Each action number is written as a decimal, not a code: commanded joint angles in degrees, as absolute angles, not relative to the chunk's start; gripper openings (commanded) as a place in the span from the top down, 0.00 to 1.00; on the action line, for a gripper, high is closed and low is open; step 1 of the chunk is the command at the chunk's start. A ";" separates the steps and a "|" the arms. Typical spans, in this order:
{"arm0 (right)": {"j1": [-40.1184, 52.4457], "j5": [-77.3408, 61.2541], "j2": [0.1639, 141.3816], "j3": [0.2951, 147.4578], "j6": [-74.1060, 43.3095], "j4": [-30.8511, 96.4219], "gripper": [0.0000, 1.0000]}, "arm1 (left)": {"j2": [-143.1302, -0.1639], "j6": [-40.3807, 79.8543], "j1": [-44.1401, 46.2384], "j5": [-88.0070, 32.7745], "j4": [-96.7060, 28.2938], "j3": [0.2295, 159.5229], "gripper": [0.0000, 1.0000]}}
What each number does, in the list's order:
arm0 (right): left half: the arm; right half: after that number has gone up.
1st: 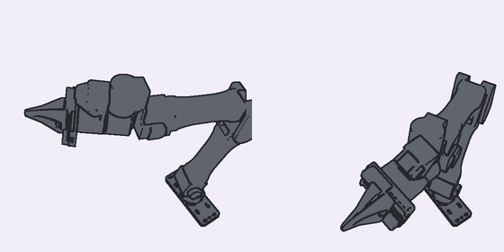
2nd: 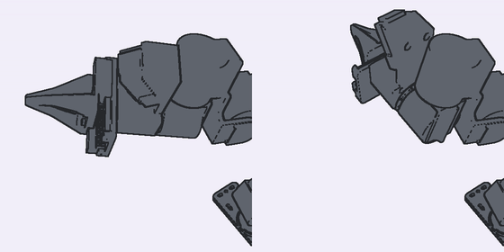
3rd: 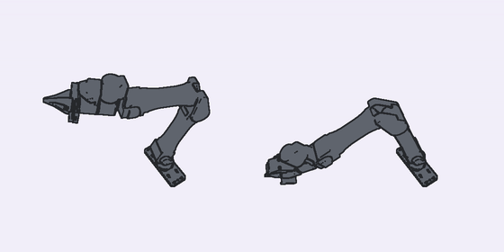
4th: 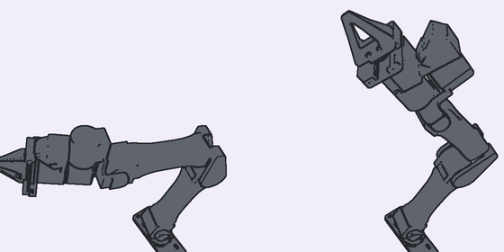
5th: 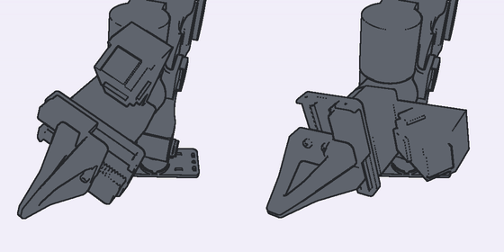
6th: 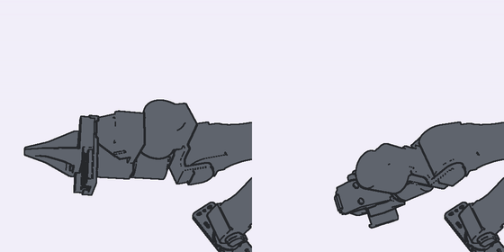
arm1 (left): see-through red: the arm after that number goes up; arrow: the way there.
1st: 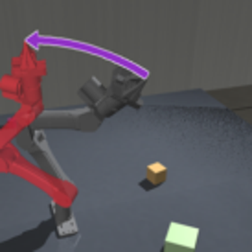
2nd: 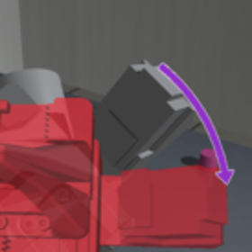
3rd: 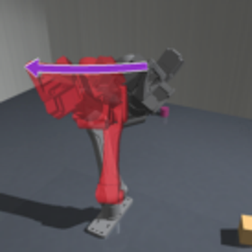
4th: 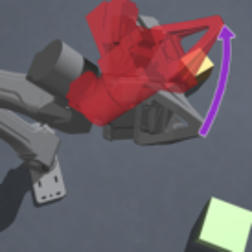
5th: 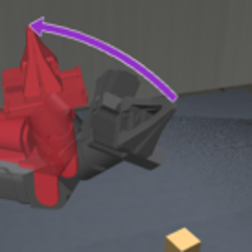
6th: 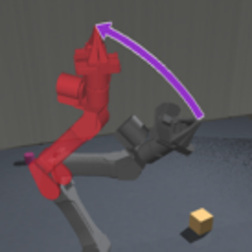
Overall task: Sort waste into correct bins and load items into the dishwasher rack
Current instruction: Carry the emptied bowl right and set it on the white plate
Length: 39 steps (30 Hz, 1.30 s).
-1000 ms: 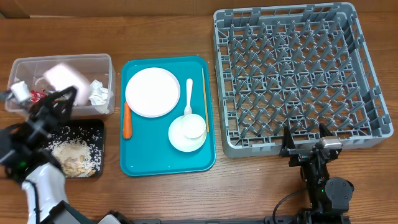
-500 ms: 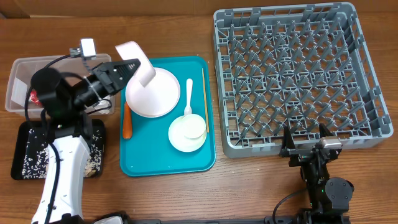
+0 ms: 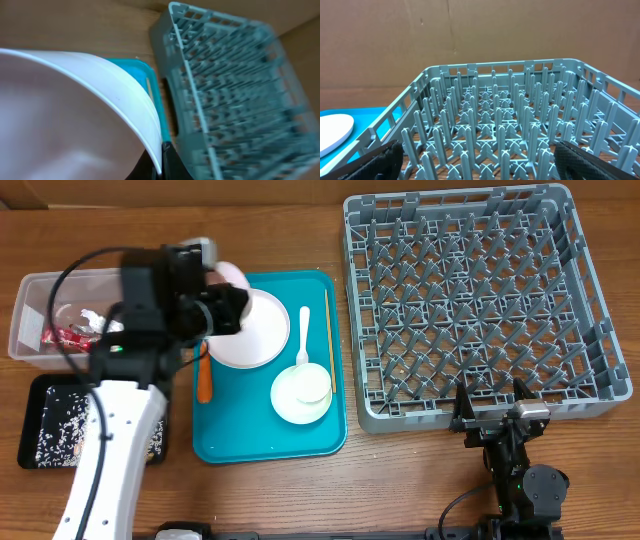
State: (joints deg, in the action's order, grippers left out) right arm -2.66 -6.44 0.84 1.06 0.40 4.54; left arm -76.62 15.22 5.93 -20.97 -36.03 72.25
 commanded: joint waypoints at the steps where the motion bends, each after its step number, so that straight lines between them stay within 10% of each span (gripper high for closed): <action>1: -3.07 -6.11 0.23 0.45 0.16 4.21 0.00 | -76.86 5.15 13.43 -0.23 -36.36 73.76 0.96; 32: -2.85 -6.11 0.23 0.45 0.16 4.21 0.00 | -102.69 4.27 18.72 0.38 -32.67 73.67 0.95; 39: -2.35 -6.11 0.23 0.45 0.16 4.21 0.00 | -103.50 4.27 18.72 0.36 -32.34 73.69 0.68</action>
